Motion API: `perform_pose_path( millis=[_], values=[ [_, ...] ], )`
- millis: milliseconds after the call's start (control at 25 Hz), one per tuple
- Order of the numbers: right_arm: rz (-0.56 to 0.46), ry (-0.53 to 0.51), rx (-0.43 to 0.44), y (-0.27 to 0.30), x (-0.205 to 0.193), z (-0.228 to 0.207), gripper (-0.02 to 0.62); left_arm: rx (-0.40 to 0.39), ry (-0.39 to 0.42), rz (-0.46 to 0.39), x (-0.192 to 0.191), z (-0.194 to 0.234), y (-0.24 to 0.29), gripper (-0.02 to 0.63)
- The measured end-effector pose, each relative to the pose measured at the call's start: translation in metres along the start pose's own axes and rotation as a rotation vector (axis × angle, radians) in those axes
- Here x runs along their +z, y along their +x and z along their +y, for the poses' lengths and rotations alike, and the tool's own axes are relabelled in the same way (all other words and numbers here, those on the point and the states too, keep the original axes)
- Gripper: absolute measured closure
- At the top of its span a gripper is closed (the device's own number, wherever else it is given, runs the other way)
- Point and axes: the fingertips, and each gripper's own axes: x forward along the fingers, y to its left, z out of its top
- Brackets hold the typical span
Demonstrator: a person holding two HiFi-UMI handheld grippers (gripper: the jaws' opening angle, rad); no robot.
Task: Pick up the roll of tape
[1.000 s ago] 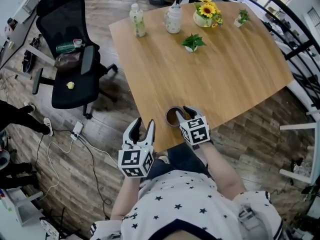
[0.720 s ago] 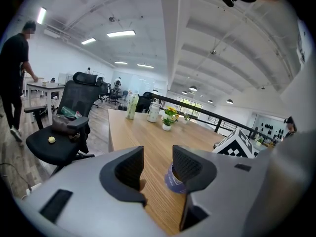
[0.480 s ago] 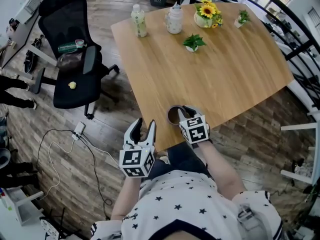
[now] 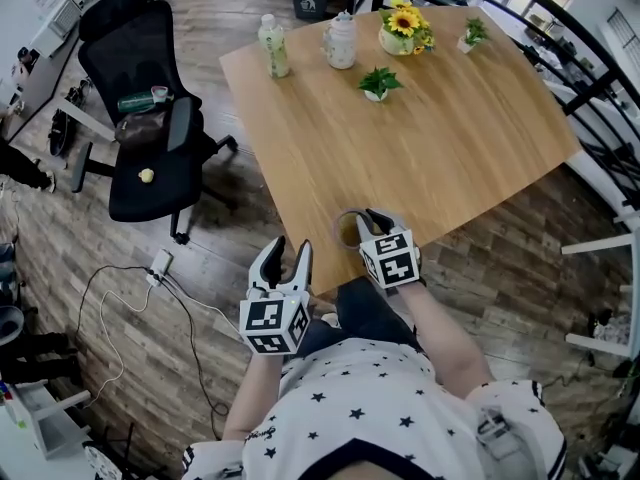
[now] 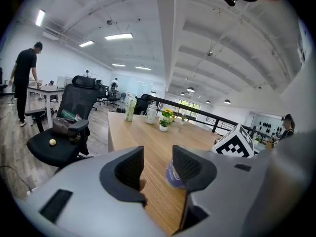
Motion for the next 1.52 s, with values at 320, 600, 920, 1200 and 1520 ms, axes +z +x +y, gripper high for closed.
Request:
perform_pose_path(
  millis=[320,600,920,1200,1520],
  values=[
    [-0.060,0.003,-0.014,-0.031,0.011,0.010,0.526,-0.016,0.014,-0.010,-0.003,-0.010,-0.020,0.430],
    [-0.117,-0.002,-0.024,-0.057,0.019,0.021,0.526,-0.031,0.034,-0.037,-0.001,-0.018,-0.040,0.430],
    [-0.179,-0.003,-0.041,-0.086,0.027,0.032,0.526,-0.045,0.052,-0.068,0.002,-0.028,-0.061,0.430],
    [-0.236,-0.007,-0.047,-0.114,0.034,0.043,0.528,-0.054,0.068,-0.094,0.002,-0.037,-0.077,0.430],
    [-0.291,-0.009,-0.052,-0.141,0.038,0.055,0.528,-0.072,0.082,-0.121,0.004,-0.047,-0.091,0.430]
  ],
)
